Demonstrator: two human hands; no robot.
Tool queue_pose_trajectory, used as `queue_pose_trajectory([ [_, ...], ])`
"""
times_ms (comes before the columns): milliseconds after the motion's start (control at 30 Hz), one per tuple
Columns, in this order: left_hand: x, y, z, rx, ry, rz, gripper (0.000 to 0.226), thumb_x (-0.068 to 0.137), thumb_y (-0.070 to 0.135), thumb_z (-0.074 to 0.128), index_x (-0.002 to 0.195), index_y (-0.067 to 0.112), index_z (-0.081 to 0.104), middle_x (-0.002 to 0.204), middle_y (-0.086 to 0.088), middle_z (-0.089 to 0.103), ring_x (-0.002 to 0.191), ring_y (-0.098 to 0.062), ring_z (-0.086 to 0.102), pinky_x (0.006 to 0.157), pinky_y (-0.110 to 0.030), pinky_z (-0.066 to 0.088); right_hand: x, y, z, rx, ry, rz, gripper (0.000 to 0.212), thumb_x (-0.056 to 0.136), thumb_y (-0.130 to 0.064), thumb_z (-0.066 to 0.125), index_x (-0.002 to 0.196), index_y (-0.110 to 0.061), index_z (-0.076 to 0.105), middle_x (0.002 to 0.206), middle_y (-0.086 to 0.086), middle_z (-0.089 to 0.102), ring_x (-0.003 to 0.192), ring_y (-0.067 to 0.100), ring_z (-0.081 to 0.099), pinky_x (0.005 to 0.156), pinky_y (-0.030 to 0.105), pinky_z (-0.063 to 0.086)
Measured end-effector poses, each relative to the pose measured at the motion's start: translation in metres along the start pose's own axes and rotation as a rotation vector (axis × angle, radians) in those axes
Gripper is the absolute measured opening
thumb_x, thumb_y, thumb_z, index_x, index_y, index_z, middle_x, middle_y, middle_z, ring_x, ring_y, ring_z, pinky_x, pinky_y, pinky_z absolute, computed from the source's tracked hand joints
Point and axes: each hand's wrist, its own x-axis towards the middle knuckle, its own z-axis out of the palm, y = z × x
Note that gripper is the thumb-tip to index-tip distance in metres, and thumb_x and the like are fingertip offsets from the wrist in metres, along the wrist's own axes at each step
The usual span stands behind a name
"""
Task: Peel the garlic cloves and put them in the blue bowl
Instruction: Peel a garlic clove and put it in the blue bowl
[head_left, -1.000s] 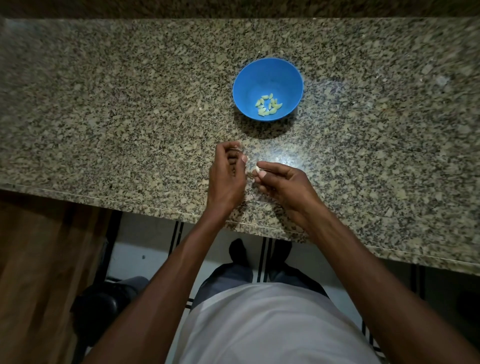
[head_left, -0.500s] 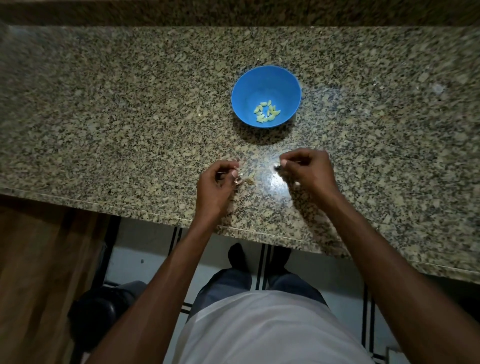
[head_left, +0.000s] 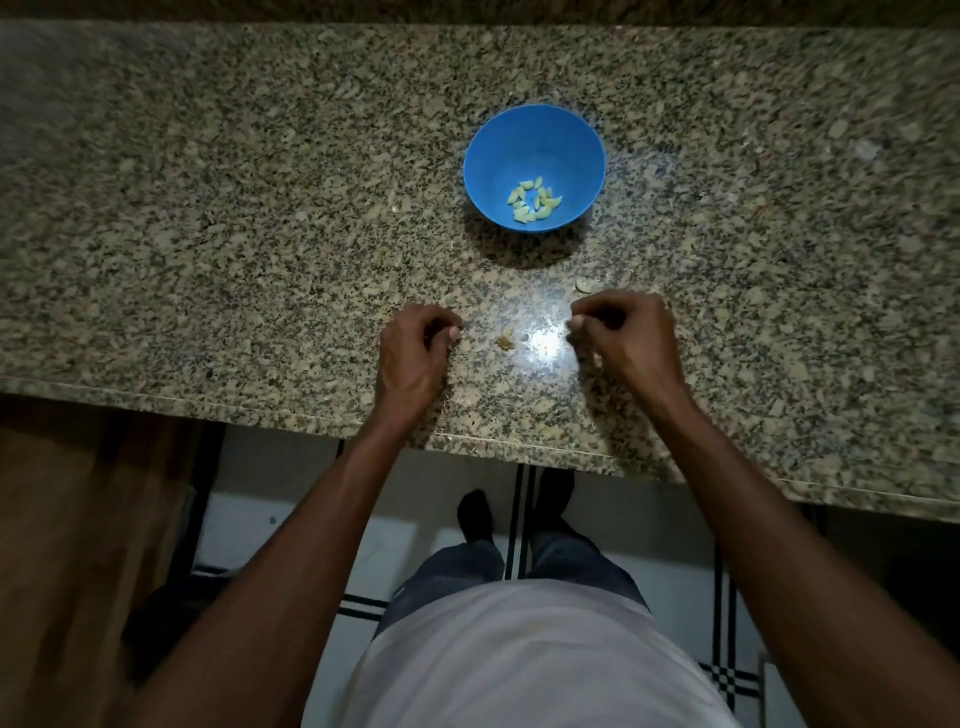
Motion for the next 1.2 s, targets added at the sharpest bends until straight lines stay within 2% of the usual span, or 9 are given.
queue_pose_trajectory([
  [133,-0.007,-0.004,0.003,0.096,-0.061,0.155,0.016,0.099,0.013,0.068,0.112,0.011,0.078,0.106,-0.001,0.068,0.097,-0.014,0.064,0.084,-0.025,0.054,-0.017,-0.015,0.039,-0.089,-0.123,-0.093,0.034,0.093,-0.016,0.079,0.125,-0.007,0.074,0.116,0.007,0.077,0.099,0.015,0.074,0.092,0.032,0.061],
  [400,-0.015,-0.012,0.002,0.21,-0.105,0.306,0.022,0.103,0.013,0.062,0.118,0.005,0.076,0.106,-0.008,0.064,0.095,-0.019,0.06,0.078,-0.037,0.055,-0.021,-0.035,0.082,-0.533,-0.144,-0.307,0.008,0.094,-0.016,0.059,0.097,-0.01,0.064,0.102,0.01,0.059,0.085,0.029,0.056,0.066,0.044,0.049],
  [500,-0.016,-0.015,-0.003,0.166,-0.15,0.303,0.027,0.102,0.004,0.052,0.12,0.004,0.073,0.111,-0.008,0.062,0.1,-0.022,0.06,0.086,-0.041,0.056,-0.028,-0.036,0.077,-0.446,-0.178,-0.309,0.007,0.088,-0.001,0.067,0.085,-0.005,0.072,0.092,0.01,0.064,0.077,0.027,0.06,0.062,0.04,0.054],
  [600,-0.014,-0.017,-0.011,0.107,-0.186,0.273,0.036,0.094,-0.012,0.049,0.114,0.003,0.075,0.112,-0.007,0.064,0.101,-0.016,0.061,0.092,-0.028,0.056,-0.034,-0.025,0.053,-0.163,-0.061,-0.092,0.012,0.095,-0.005,0.072,0.103,-0.007,0.08,0.095,0.002,0.075,0.075,0.011,0.075,0.059,0.015,0.056],
  [800,-0.012,-0.018,-0.014,0.094,-0.191,0.293,0.035,0.091,-0.013,0.049,0.107,0.001,0.077,0.108,-0.008,0.067,0.098,-0.014,0.062,0.09,-0.008,0.047,-0.054,0.011,0.018,0.229,0.091,0.208,0.011,0.095,-0.014,0.077,0.102,-0.006,0.08,0.087,0.007,0.079,0.075,0.012,0.077,0.062,0.027,0.059],
  [900,-0.015,-0.019,-0.008,0.176,-0.21,0.37,0.029,0.097,0.005,0.052,0.114,0.003,0.076,0.112,-0.01,0.065,0.105,-0.022,0.058,0.092,-0.032,0.051,-0.064,0.017,0.016,0.234,0.155,0.229,0.012,0.096,-0.014,0.075,0.105,-0.005,0.079,0.084,0.004,0.079,0.069,0.009,0.075,0.055,0.026,0.056],
  [1000,-0.026,-0.021,-0.006,0.255,-0.259,0.465,0.024,0.098,0.018,0.067,0.118,0.005,0.071,0.119,-0.012,0.059,0.115,-0.029,0.049,0.087,-0.037,0.046,-0.07,0.016,0.018,0.156,0.205,0.157,0.015,0.096,-0.014,0.075,0.108,-0.005,0.079,0.095,0.004,0.079,0.075,0.003,0.074,0.063,0.018,0.056],
  [1133,-0.032,-0.021,0.006,0.303,-0.253,0.53,0.005,0.095,0.002,0.069,0.097,0.002,0.073,0.101,-0.012,0.059,0.09,-0.03,0.057,0.068,-0.047,0.056,-0.064,0.011,0.028,-0.097,0.25,0.011,0.02,0.098,-0.012,0.071,0.117,-0.005,0.078,0.109,0.002,0.075,0.079,-0.008,0.065,0.071,0.006,0.053],
  [1200,-0.035,-0.019,0.013,0.327,-0.255,0.538,0.011,0.092,-0.007,0.068,0.09,0.001,0.074,0.091,-0.011,0.06,0.078,-0.029,0.058,0.06,-0.049,0.055,-0.059,0.007,0.036,-0.193,0.219,-0.078,0.021,0.098,-0.005,0.069,0.117,-0.001,0.076,0.113,0.009,0.074,0.084,0.003,0.065,0.076,0.005,0.053],
])
